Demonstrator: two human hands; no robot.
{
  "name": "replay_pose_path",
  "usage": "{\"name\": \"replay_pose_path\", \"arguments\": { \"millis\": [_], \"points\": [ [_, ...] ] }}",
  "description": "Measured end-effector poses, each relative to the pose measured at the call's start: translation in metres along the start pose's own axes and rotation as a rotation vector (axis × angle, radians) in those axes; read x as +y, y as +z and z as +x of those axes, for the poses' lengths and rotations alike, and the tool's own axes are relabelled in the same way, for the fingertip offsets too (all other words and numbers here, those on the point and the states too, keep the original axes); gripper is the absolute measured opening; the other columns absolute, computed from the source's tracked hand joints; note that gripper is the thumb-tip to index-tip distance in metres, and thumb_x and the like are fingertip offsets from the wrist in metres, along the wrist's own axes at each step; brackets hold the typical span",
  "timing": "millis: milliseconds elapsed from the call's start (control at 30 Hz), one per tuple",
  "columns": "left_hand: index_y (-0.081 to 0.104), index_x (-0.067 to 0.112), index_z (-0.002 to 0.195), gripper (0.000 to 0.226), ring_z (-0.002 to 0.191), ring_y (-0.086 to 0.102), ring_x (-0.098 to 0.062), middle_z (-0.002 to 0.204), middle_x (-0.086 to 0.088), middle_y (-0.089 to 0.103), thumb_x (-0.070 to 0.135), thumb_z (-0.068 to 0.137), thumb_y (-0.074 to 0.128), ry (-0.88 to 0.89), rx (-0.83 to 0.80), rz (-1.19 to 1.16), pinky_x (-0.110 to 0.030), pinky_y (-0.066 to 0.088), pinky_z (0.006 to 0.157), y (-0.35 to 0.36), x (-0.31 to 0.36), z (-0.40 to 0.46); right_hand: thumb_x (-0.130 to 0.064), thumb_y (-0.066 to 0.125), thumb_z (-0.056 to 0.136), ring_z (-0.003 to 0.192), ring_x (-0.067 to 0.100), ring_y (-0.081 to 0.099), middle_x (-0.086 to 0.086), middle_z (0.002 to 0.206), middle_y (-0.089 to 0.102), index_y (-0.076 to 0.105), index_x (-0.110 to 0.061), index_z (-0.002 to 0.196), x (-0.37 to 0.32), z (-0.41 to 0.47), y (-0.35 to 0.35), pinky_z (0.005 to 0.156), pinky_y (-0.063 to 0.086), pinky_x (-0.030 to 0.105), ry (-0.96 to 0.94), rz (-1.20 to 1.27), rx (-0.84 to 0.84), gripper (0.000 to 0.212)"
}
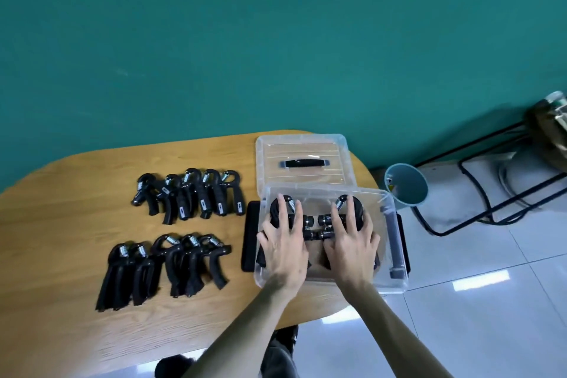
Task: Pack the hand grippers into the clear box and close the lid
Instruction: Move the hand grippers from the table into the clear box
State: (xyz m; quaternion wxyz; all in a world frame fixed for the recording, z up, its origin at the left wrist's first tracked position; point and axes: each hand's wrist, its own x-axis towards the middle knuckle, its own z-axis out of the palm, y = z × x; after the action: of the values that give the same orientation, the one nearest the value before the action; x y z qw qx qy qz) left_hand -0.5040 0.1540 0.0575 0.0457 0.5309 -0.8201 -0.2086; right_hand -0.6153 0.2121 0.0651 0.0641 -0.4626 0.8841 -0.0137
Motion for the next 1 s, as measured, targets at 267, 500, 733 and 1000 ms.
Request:
{"name": "replay_pose_path", "arguments": {
  "millis": [267,500,733,1000],
  "points": [
    [0.024,0.024,0.160,0.094,0.103,0.040,-0.035,0.170,-0.014,-0.002,-0.006,0.080,0.062,-0.088,-0.122,0.101,-0.044,0.032,0.078,0.050,0.024,0.022,-0.012,0.077,0.065,0.131,0.045,0.039,0.011,0.159,0.034,0.050,-0.020,0.144,0.047,0.020,0.041,0.083,0.046,0.057,-0.021,0.081,-0.100,0.083],
    [0.005,0.027,0.162,0.093,0.120,0.035,-0.035,0.169,-0.010,-0.018,-0.002,0.090,0.055,-0.171,-0.290,0.171,-0.048,0.036,0.098,0.085,0.015,0.041,-0.014,0.078,0.070,0.129,0.048,0.044,0.014,0.158,0.036,0.049,-0.020,0.144,0.060,0.044,0.091,0.081,0.048,0.059,-0.076,0.114,-0.267,0.080],
    [-0.001,0.026,0.162,0.096,0.127,0.034,-0.038,0.165,-0.013,-0.029,-0.003,0.090,0.055,-0.173,-0.357,0.157,-0.051,0.039,0.101,0.113,0.013,0.050,-0.013,0.073,0.078,0.136,0.052,0.032,0.015,0.164,0.023,0.040,-0.020,0.151,0.068,0.053,0.121,0.089,0.042,0.066,-0.114,0.121,-0.354,0.081],
    [-0.010,0.031,0.161,0.114,0.128,0.033,-0.039,0.155,-0.010,-0.047,-0.021,0.079,0.050,-0.176,-0.373,0.224,-0.053,0.043,0.101,0.122,0.010,0.049,-0.009,0.061,0.088,0.146,0.044,-0.001,0.003,0.165,-0.024,0.001,-0.030,0.160,0.076,0.052,0.136,0.109,0.026,0.069,-0.177,0.172,-0.422,0.095]
  ]
}}
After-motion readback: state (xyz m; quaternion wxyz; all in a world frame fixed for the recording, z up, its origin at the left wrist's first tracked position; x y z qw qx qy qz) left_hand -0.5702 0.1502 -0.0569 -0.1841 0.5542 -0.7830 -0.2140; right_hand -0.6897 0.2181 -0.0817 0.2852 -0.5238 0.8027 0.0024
